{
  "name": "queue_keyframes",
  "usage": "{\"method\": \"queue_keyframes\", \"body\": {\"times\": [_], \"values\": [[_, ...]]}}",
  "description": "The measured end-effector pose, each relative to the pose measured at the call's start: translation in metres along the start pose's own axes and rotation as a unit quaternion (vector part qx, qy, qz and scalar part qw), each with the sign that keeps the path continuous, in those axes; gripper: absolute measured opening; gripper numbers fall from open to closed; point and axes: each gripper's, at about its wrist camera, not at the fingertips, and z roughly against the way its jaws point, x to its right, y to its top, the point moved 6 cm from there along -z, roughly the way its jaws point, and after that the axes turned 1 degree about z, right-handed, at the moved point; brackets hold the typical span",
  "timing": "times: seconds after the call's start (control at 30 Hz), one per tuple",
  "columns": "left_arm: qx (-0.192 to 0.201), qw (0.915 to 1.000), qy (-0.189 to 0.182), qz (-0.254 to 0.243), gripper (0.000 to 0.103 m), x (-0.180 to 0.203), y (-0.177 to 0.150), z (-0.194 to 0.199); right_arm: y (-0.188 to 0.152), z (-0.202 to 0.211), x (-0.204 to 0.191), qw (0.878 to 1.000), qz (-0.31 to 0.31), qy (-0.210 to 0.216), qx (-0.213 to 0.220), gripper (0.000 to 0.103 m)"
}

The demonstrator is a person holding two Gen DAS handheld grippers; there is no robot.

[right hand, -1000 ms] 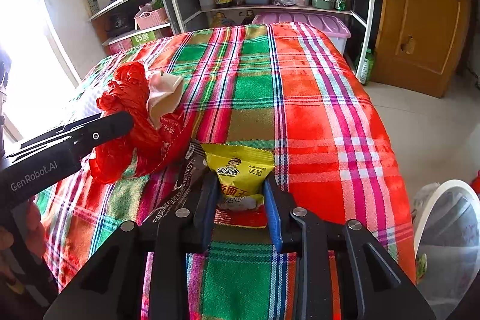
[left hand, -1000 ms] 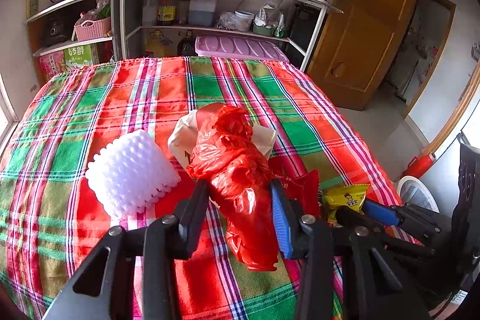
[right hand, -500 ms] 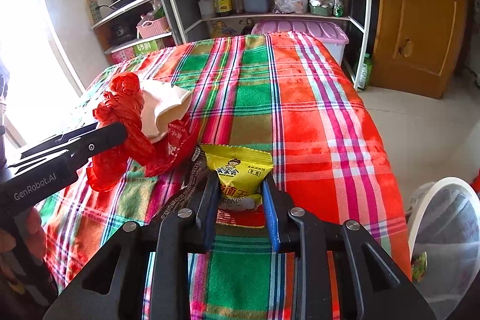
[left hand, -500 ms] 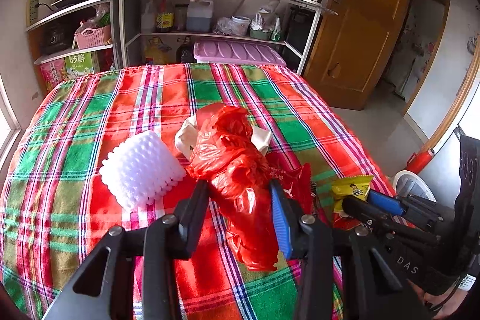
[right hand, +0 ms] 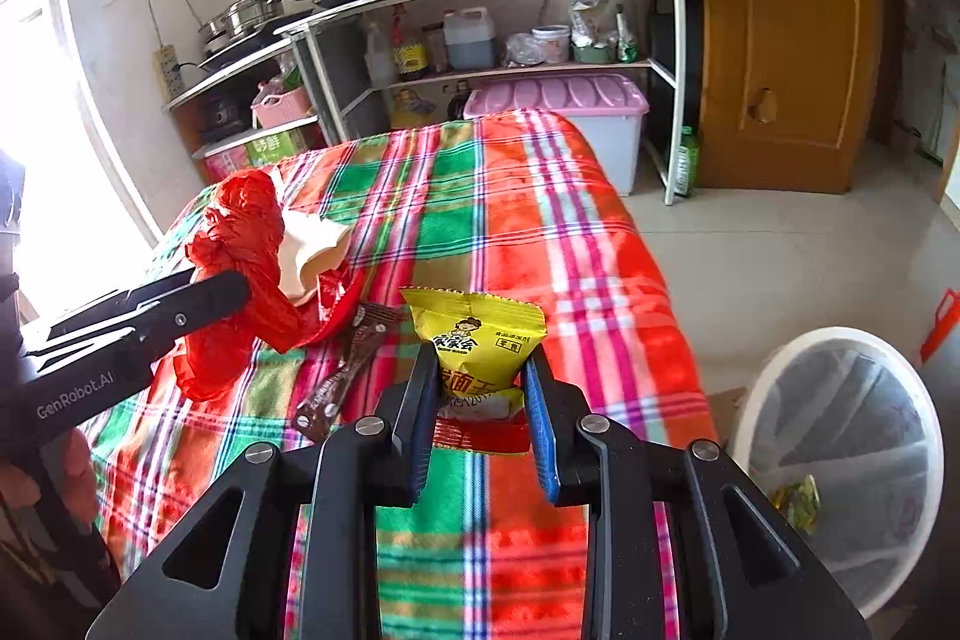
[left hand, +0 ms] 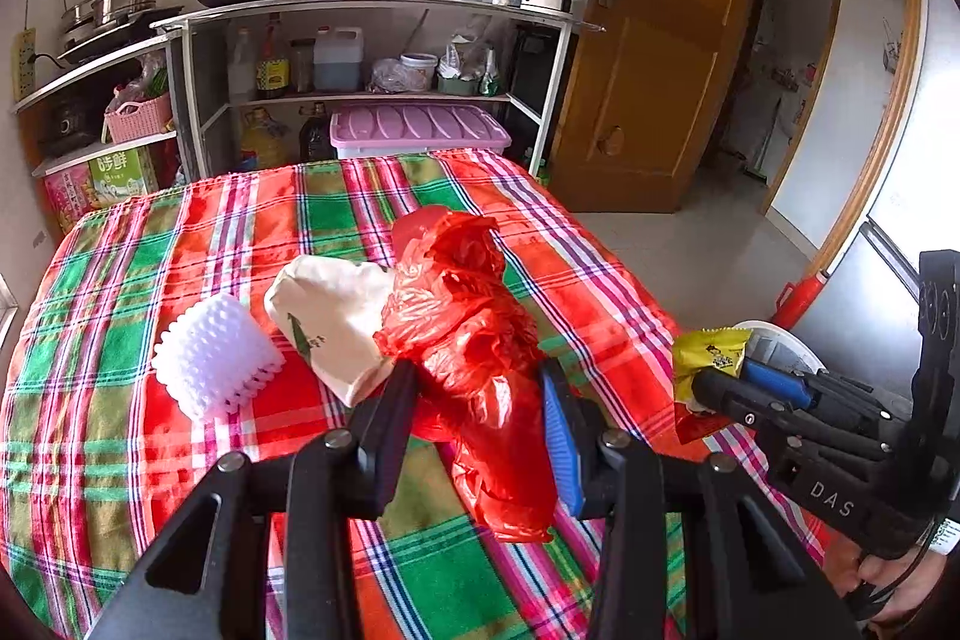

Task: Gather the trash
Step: 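Carry the yellow bag and red bag with both tools over the white bin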

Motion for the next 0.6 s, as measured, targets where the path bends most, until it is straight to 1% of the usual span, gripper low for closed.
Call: {"method": "queue_keyframes", "body": {"times": [0.13,0.3,0.6], "values": [[-0.003,0.9998,-0.012,-0.016,0.042,0.022,-0.002,-0.002,-0.003,0.015,0.012,1.000,-0.010,-0.013,0.009,0.028],[-0.004,0.9988,-0.012,-0.046,0.042,0.048,-0.003,-0.007,-0.008,0.030,0.030,0.999,-0.024,-0.030,0.018,0.028],[-0.007,0.9950,-0.034,-0.094,0.043,0.108,-0.006,-0.016,-0.018,0.064,0.077,0.995,-0.058,-0.073,0.036,0.028]]}}
